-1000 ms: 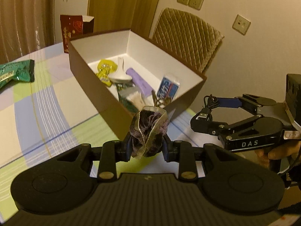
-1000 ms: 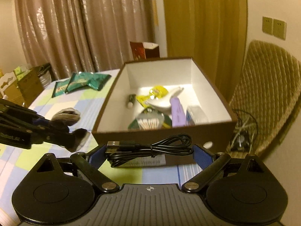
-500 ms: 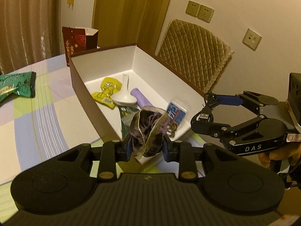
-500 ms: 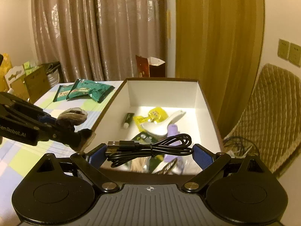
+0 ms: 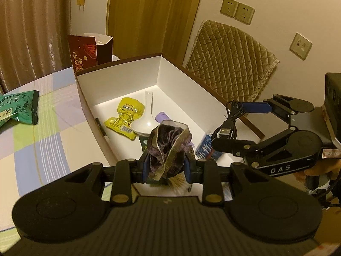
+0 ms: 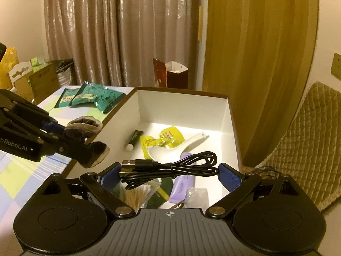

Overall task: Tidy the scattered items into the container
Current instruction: 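Carry the scrunchie and USB cable over the cardboard box with both grippers, then lower both grippers into the box and open them to drop scrunchie and cable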

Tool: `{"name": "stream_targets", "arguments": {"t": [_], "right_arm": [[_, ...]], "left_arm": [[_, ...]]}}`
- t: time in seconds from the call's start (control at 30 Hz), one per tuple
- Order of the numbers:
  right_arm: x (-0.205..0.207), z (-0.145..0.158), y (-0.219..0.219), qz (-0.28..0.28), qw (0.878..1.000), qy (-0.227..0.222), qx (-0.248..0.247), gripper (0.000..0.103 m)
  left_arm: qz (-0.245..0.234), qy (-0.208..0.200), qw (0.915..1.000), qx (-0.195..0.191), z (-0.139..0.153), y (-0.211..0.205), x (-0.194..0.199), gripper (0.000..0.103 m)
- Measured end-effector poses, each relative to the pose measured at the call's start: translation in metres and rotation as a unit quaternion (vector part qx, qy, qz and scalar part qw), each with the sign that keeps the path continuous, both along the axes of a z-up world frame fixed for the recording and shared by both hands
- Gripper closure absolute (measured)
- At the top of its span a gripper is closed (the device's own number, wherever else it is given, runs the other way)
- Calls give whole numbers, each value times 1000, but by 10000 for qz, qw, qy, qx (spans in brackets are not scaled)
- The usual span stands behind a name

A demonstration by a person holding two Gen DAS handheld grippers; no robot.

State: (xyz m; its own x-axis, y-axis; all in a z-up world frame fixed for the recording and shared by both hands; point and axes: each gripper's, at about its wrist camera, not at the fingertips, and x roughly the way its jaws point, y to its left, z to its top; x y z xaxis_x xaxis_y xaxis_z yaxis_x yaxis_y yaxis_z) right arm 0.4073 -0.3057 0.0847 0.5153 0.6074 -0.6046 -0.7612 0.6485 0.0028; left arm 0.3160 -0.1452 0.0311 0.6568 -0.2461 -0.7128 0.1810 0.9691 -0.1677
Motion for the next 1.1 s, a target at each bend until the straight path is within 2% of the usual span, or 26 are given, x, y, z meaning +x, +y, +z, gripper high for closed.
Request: {"name": "stream_targets", "arguments": {"t": [0.57,0.77,1.1], "right_arm": [[64,-10,31,483,9978,-258,-381,10],[88,-16,47,717,9963,-201,-426,10],[122,-30,75,785,9946,4,-680,10]], "left_arm": [[268,208,9989,312,-16,6,70,77],[270,274,9984,406,-22,8,95,77],[308,395,9969,604,-30,13,142,77]]}}
